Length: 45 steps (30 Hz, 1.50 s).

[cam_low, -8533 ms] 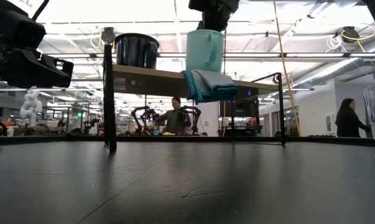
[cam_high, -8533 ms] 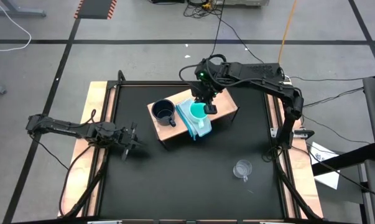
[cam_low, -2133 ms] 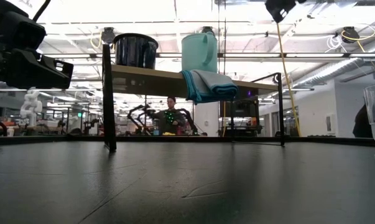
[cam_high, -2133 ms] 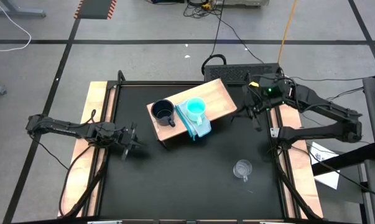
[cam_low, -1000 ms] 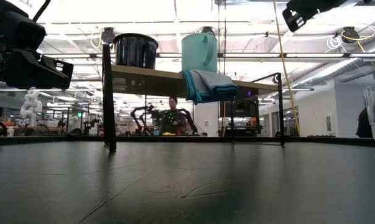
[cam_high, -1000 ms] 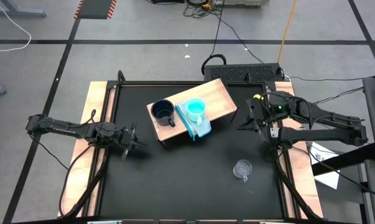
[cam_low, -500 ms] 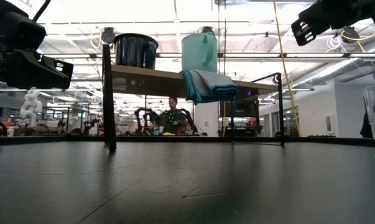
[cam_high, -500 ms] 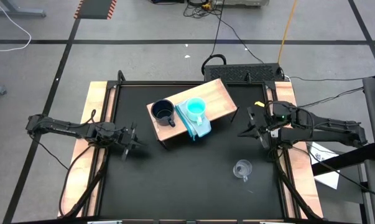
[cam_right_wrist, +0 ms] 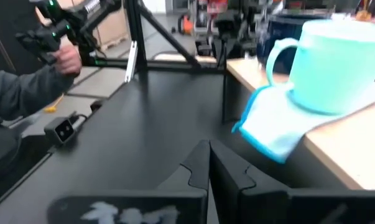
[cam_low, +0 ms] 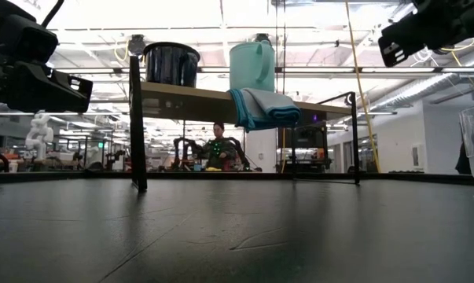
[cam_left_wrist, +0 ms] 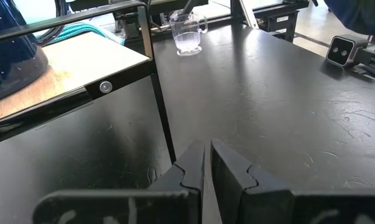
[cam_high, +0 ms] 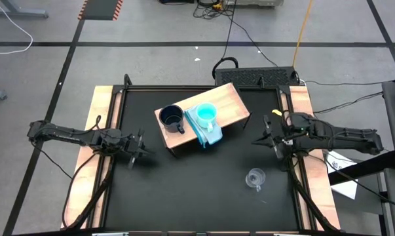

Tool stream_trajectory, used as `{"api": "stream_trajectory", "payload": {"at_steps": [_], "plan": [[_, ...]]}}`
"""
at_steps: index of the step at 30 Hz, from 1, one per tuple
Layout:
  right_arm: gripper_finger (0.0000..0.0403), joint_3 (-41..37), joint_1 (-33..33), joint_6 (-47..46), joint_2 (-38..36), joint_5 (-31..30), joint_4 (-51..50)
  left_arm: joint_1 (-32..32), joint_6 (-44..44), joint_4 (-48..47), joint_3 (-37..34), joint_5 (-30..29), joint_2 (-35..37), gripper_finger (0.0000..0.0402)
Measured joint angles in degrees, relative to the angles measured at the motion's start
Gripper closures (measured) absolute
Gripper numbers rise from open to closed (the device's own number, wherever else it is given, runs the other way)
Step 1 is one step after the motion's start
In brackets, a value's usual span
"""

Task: Stack small to large cups/mugs on shelf
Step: Put the transparent mug to the right on the shelf

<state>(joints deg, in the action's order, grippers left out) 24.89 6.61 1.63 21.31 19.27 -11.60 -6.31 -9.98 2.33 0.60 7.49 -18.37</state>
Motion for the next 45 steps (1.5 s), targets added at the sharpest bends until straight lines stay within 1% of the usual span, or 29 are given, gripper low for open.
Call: {"api": "stream_trajectory", "payload": {"at_steps": [6, 11, 15, 22, 31, 37, 45], "plan": [[0.0403, -0.40, -0.06, -1.47, -2.31, 0.44, 0.12, 0.00, -0.01, 0.00, 0.00, 0.00, 0.00, 0.0371], [0.0403, -1.28, -1.94, -1.36, -3.71, 0.26, -0.12, 0.00, -0.02, 0.00, 0.00, 0.02, 0.02, 0.0371], [0.0403, -4.23, -3.07, -2.18, -5.08, -1.31, 4.55, 0.00, -0.02, 0.00, 0.00, 0.02, 0.02, 0.0371], [0.0403, -10.59, -5.40, -2.93, -7.07, -1.15, 11.12, 0.00, -0.02, 0.00, 0.00, 0.02, 0.02, 0.0371], [0.0403, -14.81, -8.52, -2.99, -7.80, -1.37, 17.43, 0.00, -0.22, -0.02, 0.00, 0.02, 0.02, 0.0371], [0.0403, -16.64, -9.07, -4.41, -7.82, -1.46, 19.06, 0.00, 0.05, -0.02, 0.00, 0.00, 0.00, 0.0371], [0.0403, -22.02, -9.05, -6.79, -7.77, -1.48, 29.33, 0.00, 0.13, -0.02, 0.00, 0.00, 0.02, 0.0371]]}}
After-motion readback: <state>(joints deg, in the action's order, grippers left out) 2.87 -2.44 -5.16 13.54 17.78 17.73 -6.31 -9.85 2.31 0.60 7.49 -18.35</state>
